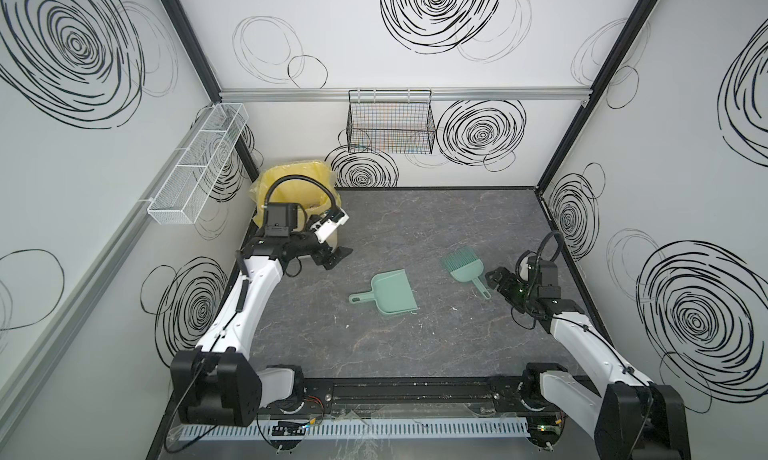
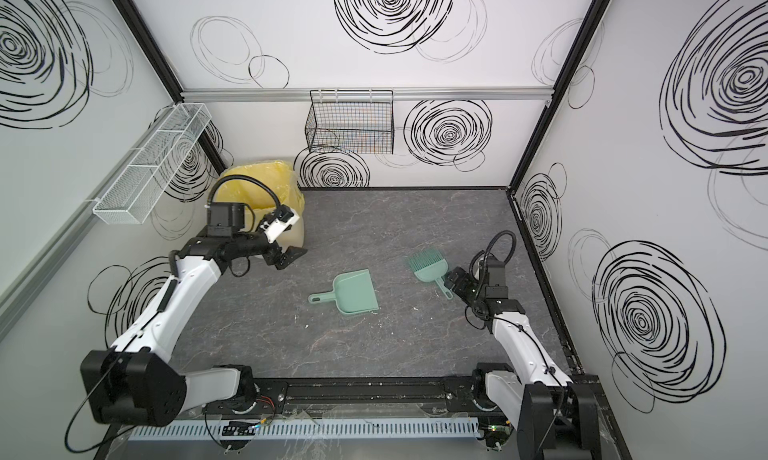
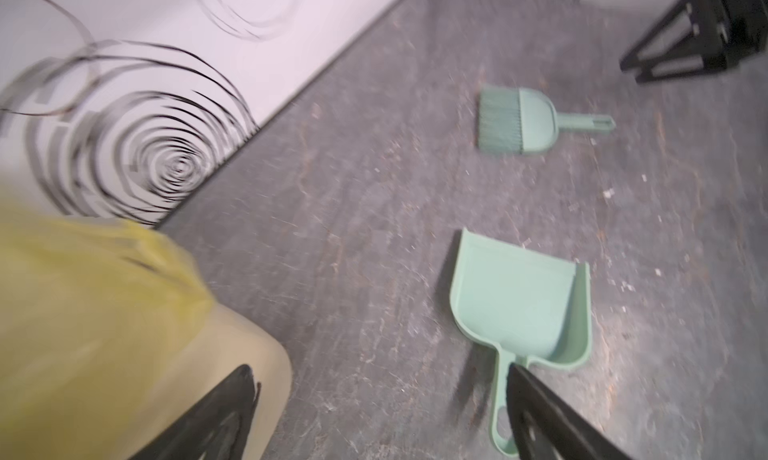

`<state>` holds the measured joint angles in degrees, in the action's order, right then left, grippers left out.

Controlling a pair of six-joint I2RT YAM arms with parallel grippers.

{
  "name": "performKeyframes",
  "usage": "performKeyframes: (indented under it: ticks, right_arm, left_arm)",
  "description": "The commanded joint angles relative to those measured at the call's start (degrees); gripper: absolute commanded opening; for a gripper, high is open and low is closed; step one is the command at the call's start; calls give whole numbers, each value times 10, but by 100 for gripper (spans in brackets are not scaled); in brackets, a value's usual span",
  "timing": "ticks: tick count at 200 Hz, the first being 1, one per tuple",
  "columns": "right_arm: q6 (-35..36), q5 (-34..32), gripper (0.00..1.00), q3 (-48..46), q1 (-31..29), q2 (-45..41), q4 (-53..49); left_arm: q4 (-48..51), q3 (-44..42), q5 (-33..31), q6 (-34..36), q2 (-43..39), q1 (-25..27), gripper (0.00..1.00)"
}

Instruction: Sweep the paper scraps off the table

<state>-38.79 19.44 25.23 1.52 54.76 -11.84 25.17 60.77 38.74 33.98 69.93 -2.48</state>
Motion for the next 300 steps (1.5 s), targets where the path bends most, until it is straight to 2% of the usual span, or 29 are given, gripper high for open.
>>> performKeyframes:
  ticks: [1,15,46,58,72,88,112,131,151,160,174,189,204,217,230,239,254,269,300]
  right_arm:
    - [31,-72,100,12,-3,-60,-42]
    - [47,-121,100,17,-4,-96,-18]
    - [105,-252,100,36,-3,-111,38]
    - [141,-276,100,32,-3,-93,80]
    - [166,-290,100,12,-2,-69,145]
    - [191,-292,100,-31,-2,-43,245]
    - [216,-308,100,-98,-3,-3,408]
    - [252,-323,100,-137,-3,37,516]
    - [261,-340,100,-189,-3,77,646]
    - [269,-343,100,-210,-3,91,704]
    - [269,-342,100,-212,-2,89,714]
    - [286,-348,100,-235,-2,108,796]
    - [295,-345,100,-236,0,137,830]
    - [302,-342,100,-243,-1,181,887]
    - [320,-316,100,-244,-3,228,945]
    - [327,-293,100,-225,-5,242,904]
    - [337,-317,100,-194,-15,286,906]
    - [330,-317,100,-135,-17,292,794]
    - [331,-295,100,-137,-6,294,803]
  left_arm:
    - [-234,-112,46,-213,-71,-46,100]
    - [-365,-212,-3,-305,-126,-56,96]
    - [-623,-422,-150,-339,-226,-21,96]
    - [-714,-487,-190,-343,-247,-8,96]
    - [-803,-552,-183,-306,-256,7,96]
    - [-846,-593,-214,-275,-248,33,96]
    - [-886,-601,-247,-289,-181,45,96]
    - [-973,-606,-272,-294,-94,45,96]
    - [-1069,-600,-325,-308,7,46,96]
    - [-1100,-596,-369,-331,37,45,96]
    - [-1127,-586,-409,-349,82,45,96]
    - [-1188,-585,-411,-351,147,45,96]
    - [-1288,-603,-385,-341,198,48,96]
    - [-1273,-609,-373,-319,183,61,96]
    - [-1272,-608,-393,-310,185,75,96]
    - [-1269,-606,-405,-312,184,76,96]
    - [-1242,-595,-421,-317,178,76,96]
    - [-1187,-571,-440,-322,169,76,96]
    - [-1052,-506,-486,-344,159,72,96]
